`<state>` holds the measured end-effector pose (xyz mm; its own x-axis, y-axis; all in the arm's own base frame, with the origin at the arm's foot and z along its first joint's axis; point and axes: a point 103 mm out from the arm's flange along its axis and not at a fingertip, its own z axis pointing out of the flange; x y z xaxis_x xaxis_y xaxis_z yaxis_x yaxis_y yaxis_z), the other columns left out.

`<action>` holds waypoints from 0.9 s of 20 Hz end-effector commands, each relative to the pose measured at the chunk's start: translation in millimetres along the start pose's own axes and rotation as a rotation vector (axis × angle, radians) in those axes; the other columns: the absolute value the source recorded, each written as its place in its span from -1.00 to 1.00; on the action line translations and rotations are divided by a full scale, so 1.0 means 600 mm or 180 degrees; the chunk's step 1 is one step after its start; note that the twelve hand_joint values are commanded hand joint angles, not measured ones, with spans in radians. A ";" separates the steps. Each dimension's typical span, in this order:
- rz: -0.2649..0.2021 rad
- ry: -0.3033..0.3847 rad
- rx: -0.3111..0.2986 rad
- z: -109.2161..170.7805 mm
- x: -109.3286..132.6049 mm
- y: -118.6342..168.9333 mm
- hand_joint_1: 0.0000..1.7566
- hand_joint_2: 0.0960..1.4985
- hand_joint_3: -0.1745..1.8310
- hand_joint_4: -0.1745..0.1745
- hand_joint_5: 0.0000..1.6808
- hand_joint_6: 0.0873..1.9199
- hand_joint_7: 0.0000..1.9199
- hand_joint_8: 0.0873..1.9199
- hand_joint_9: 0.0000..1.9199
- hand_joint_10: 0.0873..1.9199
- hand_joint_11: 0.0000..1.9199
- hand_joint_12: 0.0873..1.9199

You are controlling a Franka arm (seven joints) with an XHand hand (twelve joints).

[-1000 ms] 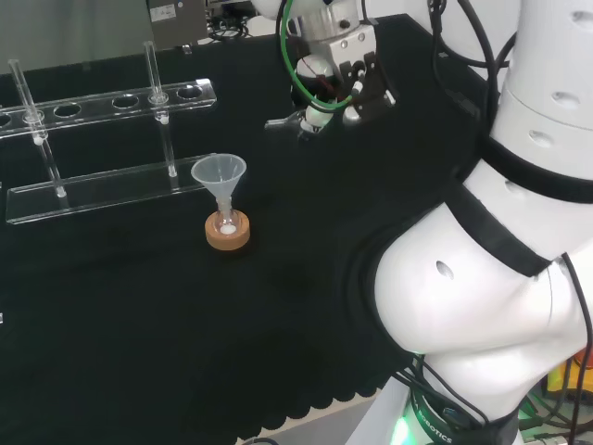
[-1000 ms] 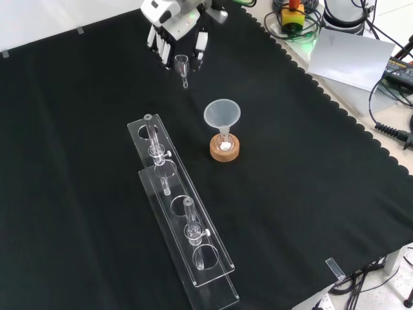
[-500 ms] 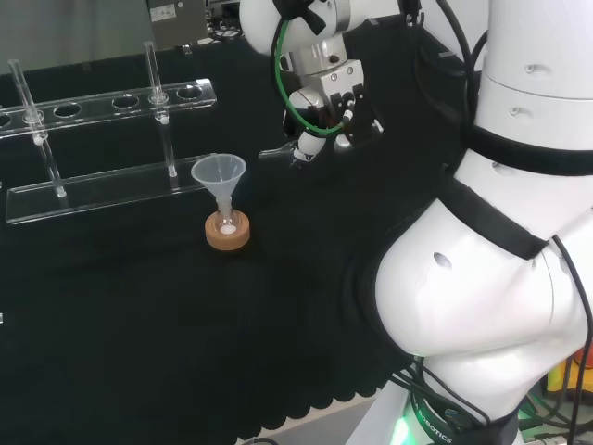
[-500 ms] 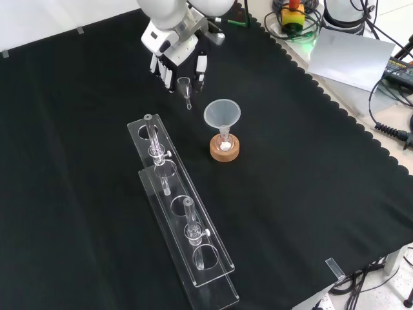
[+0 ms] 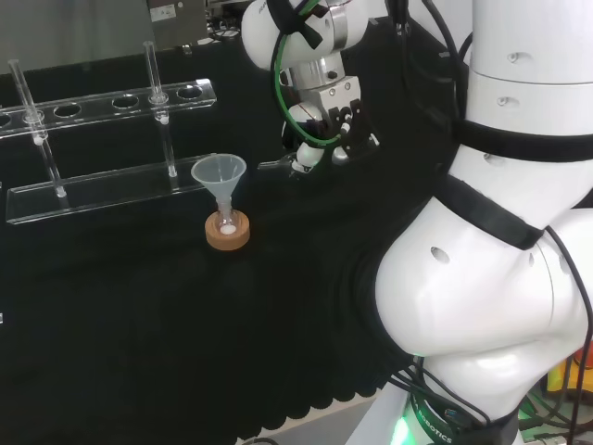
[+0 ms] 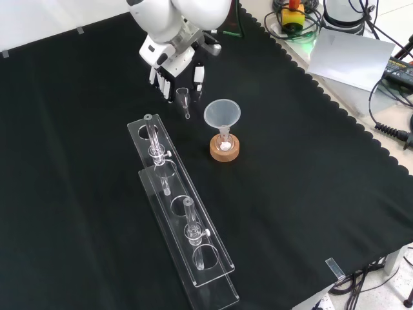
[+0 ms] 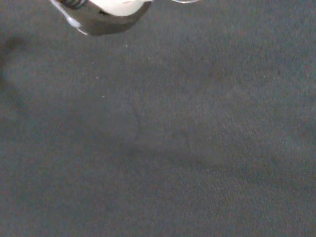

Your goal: Put the weighing funnel back on the table.

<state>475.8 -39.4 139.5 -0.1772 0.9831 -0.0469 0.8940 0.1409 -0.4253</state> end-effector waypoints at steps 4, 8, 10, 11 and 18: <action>-0.0030 0.0170 -0.0043 0.039 -0.012 0.034 0.16 0.44 -0.82 1.00 0.17 -0.01 -0.05 -0.46 0.11 -0.73 -0.34 0.21; -0.0088 0.0171 -0.0039 0.051 0.001 0.050 0.16 0.44 -0.82 1.00 0.17 -0.01 -0.06 -0.45 0.10 -0.72 -0.35 0.22; -0.0094 0.0257 -0.0067 0.066 -0.003 0.056 0.16 0.44 -0.82 1.00 0.17 -0.01 -0.07 -0.45 0.10 -0.72 -0.35 0.22; -0.0101 0.0245 -0.0066 0.072 0.003 0.060 0.16 0.44 -0.82 1.00 0.17 0.00 -0.07 -0.45 0.09 -0.72 -0.35 0.22; -0.0166 0.0231 -0.0038 0.087 0.001 0.073 0.16 0.44 -0.82 1.00 0.16 0.00 -0.09 -0.44 0.08 -0.72 -0.35 0.23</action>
<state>491.0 -38.6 79.2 -0.1849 0.9821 0.0344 0.8898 0.1822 -0.4185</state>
